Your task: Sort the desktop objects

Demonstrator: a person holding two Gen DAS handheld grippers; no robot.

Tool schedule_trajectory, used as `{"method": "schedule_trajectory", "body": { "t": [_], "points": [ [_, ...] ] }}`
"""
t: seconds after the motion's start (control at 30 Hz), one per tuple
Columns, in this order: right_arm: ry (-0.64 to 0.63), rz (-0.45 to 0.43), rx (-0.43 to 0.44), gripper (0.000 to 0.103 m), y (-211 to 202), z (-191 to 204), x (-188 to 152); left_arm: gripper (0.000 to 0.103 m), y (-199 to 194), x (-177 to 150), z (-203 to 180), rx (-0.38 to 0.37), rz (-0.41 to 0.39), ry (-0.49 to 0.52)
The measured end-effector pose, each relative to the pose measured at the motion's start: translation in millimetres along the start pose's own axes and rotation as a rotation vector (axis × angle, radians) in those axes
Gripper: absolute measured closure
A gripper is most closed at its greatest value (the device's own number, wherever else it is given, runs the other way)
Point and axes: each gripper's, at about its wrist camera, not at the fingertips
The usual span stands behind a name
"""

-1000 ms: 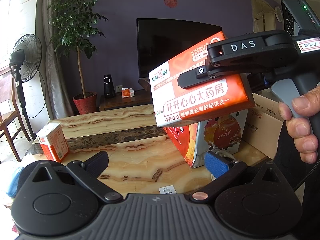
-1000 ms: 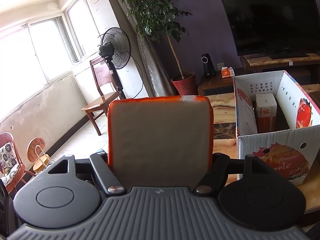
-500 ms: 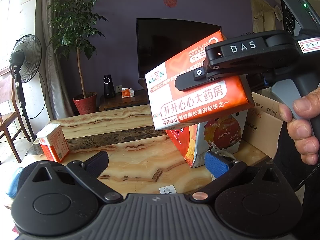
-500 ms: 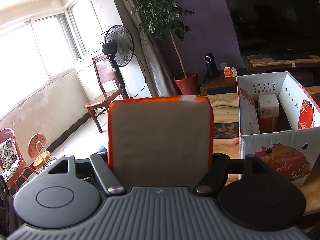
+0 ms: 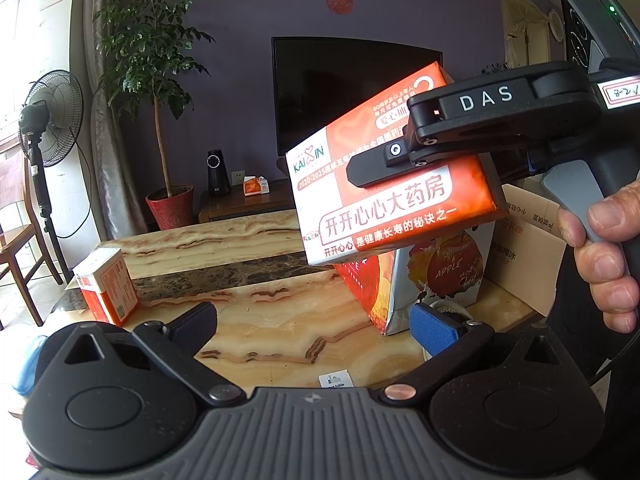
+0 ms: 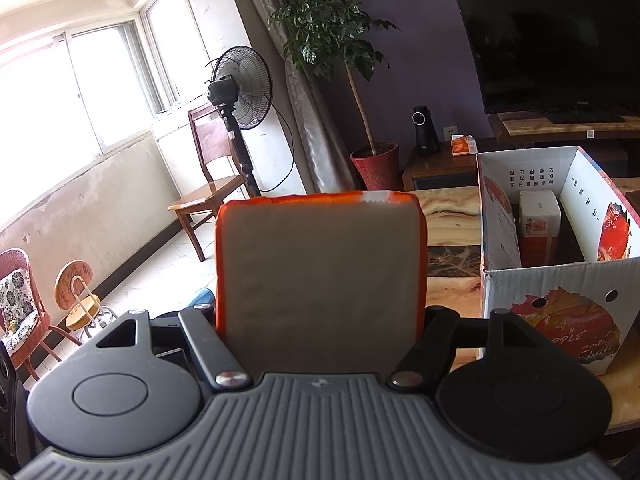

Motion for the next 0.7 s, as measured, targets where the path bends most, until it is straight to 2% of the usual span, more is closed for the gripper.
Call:
{"method": "schedule_trajectory", "body": {
  "t": [0.7],
  "points": [
    [-0.006,0.002,0.002,0.029,-1.1,4.3,-1.9,0.001,1.6,-0.5,0.2,-0.002,0.0,0.003]
  ]
}}
Point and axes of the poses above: each gripper's, at about its wrist camera, not at the fingertips, and y roughly the way its jaws point, z to its left, x to its top, and after that the axes turned 1 degree about x, right-handed
